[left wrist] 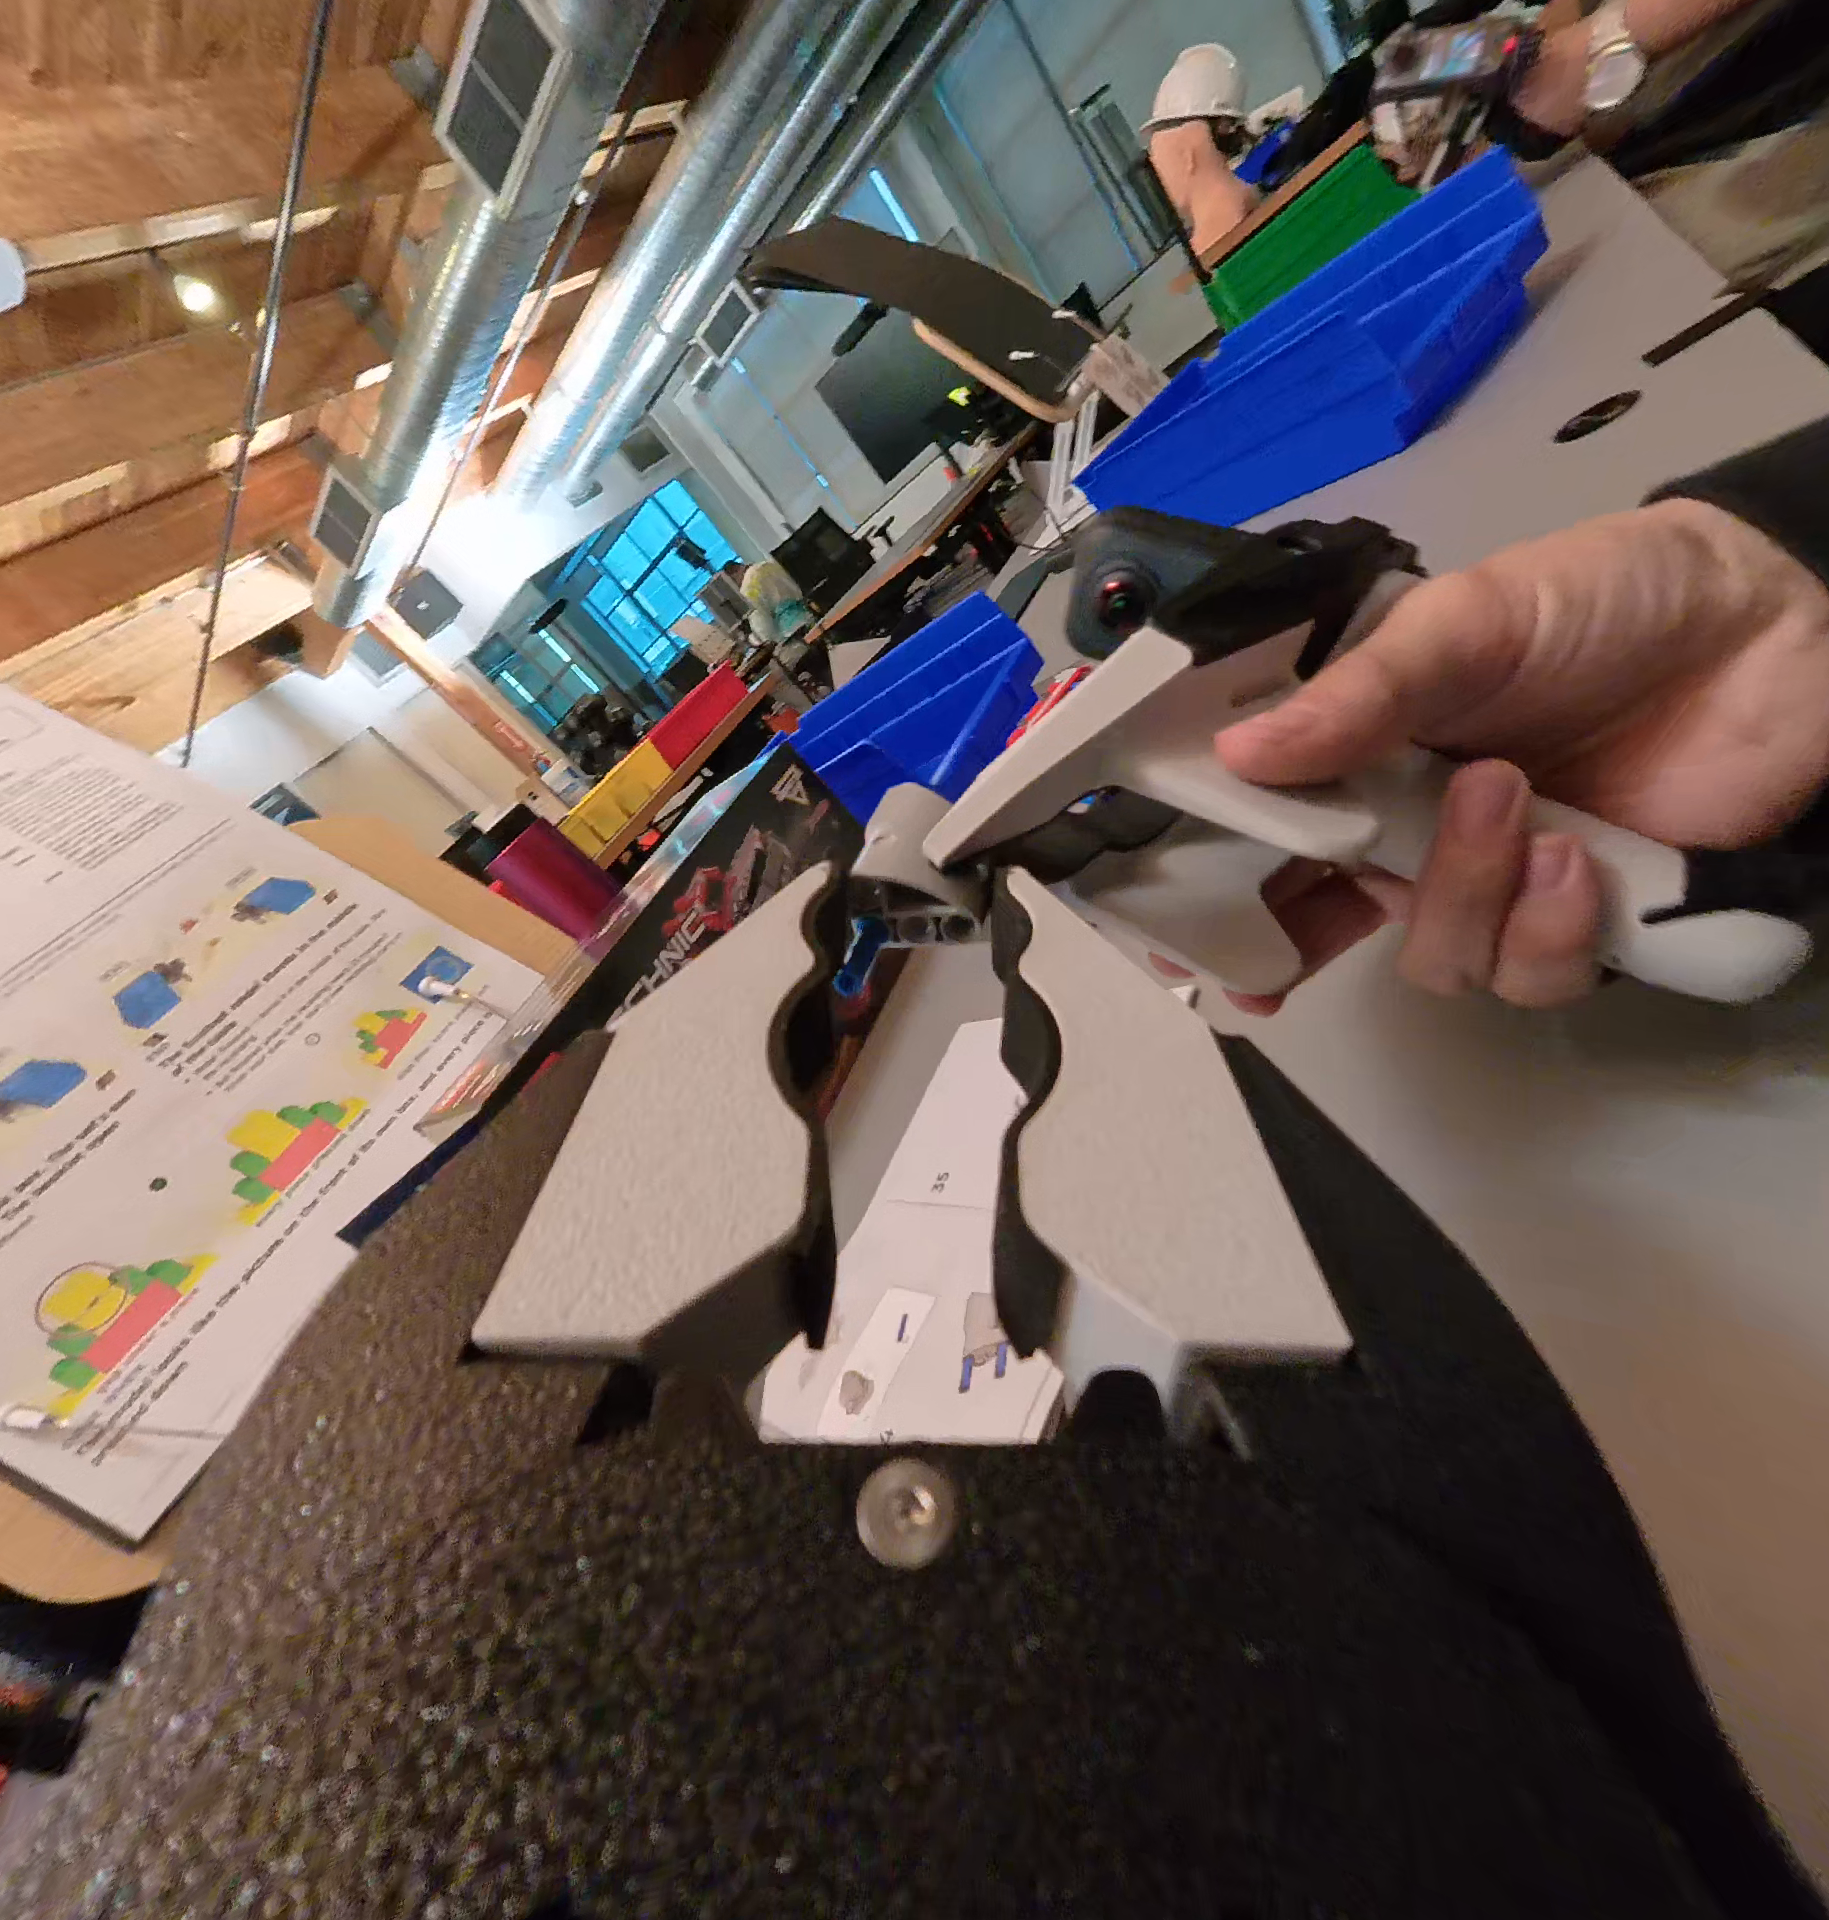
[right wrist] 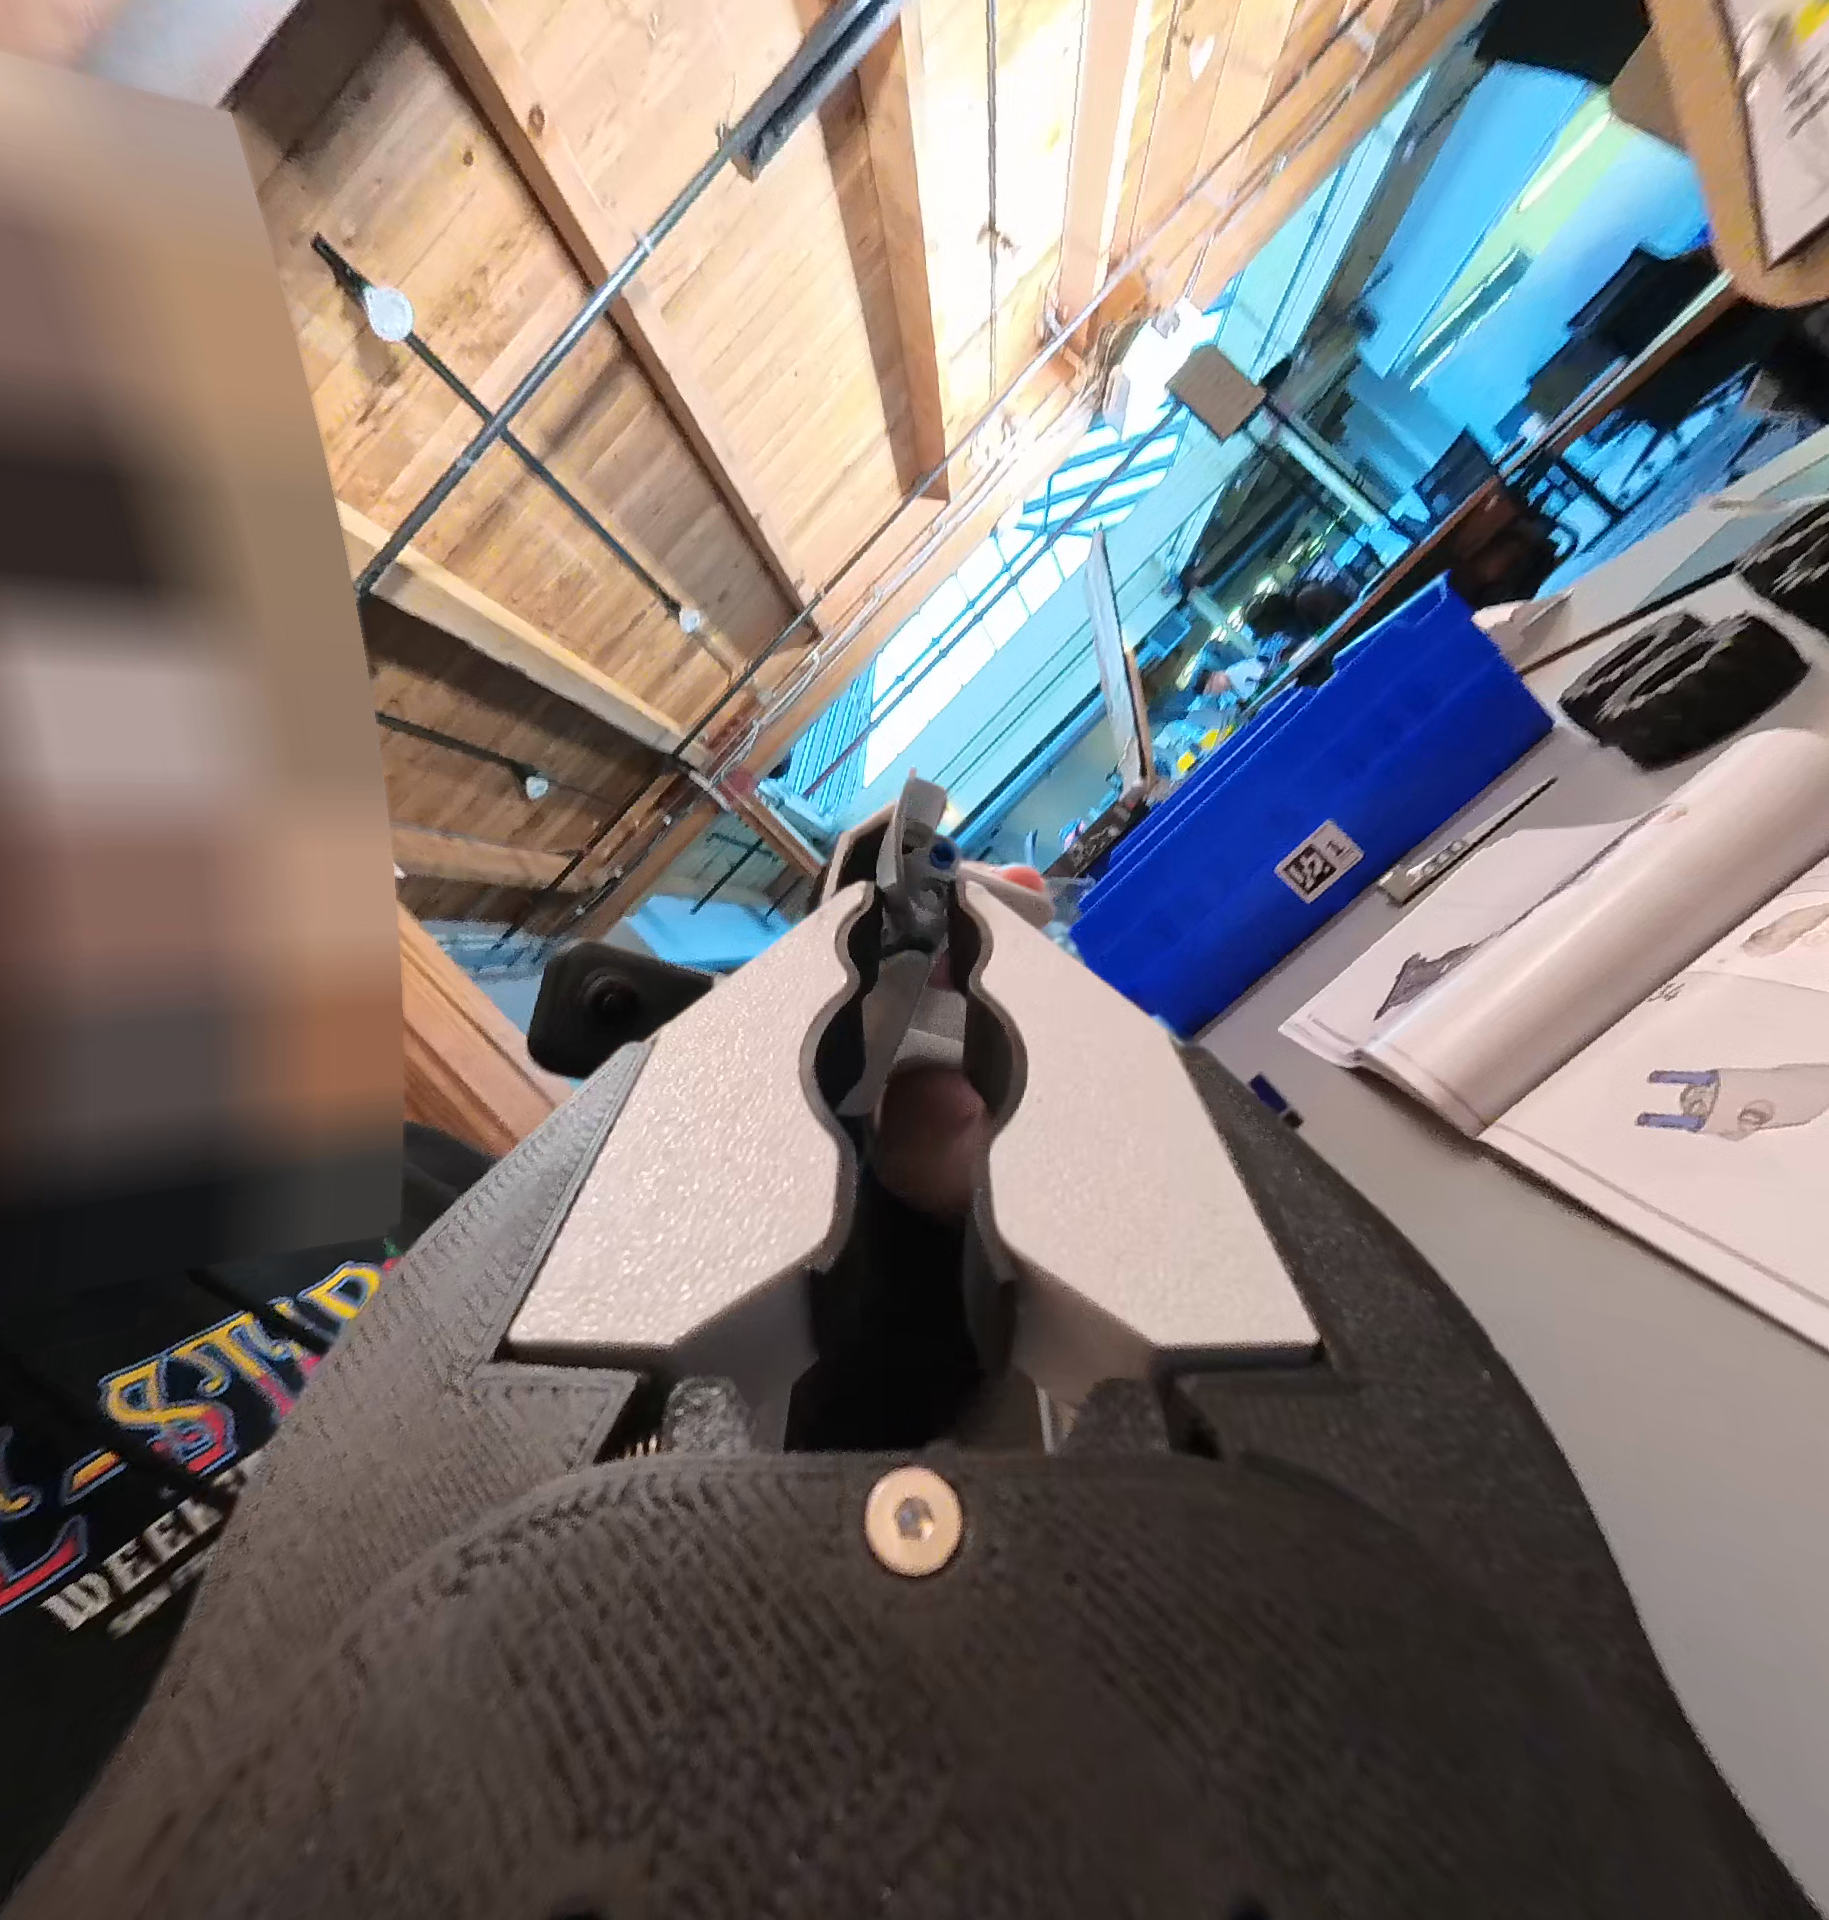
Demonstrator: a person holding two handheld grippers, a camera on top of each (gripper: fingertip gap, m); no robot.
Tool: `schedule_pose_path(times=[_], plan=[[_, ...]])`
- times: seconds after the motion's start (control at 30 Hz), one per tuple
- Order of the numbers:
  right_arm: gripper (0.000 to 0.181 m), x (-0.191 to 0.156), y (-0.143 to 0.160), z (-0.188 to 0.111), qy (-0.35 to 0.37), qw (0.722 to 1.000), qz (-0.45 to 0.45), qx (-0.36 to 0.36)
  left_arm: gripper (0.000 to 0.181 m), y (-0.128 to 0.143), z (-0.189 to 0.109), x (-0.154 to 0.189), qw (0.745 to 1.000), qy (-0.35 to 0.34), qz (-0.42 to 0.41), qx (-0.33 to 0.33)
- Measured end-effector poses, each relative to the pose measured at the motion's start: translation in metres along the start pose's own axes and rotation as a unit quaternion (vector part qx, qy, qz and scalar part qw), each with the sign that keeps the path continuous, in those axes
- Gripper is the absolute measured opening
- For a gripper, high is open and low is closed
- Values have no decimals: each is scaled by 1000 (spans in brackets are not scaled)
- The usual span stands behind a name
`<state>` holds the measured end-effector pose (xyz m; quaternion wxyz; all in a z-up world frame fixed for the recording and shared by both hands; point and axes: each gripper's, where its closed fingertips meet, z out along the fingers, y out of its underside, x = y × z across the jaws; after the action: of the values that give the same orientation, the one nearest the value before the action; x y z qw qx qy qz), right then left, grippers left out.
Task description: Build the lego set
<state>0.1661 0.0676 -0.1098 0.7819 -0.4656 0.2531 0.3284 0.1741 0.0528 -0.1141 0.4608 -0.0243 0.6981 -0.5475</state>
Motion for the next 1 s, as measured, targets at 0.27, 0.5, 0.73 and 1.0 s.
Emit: schedule_pose_path(times=[0.27,0.5,0.73,1.0], plan=[[10,-7,-11,4,-7,997,-22,77,24,-9,1,-9,998,-61,-20,25],[8,-20,-21,6,61,983,-164,59,25,-11,-3,-8,997,-38,-36,60],[7,-36,-11,-2,141,762,-622,-109,39,-18,-10,5,995,48,-44,72],[6,-40,9,-2,111,660,-727,-156,28,-28,-21,5,994,72,-14,85]])
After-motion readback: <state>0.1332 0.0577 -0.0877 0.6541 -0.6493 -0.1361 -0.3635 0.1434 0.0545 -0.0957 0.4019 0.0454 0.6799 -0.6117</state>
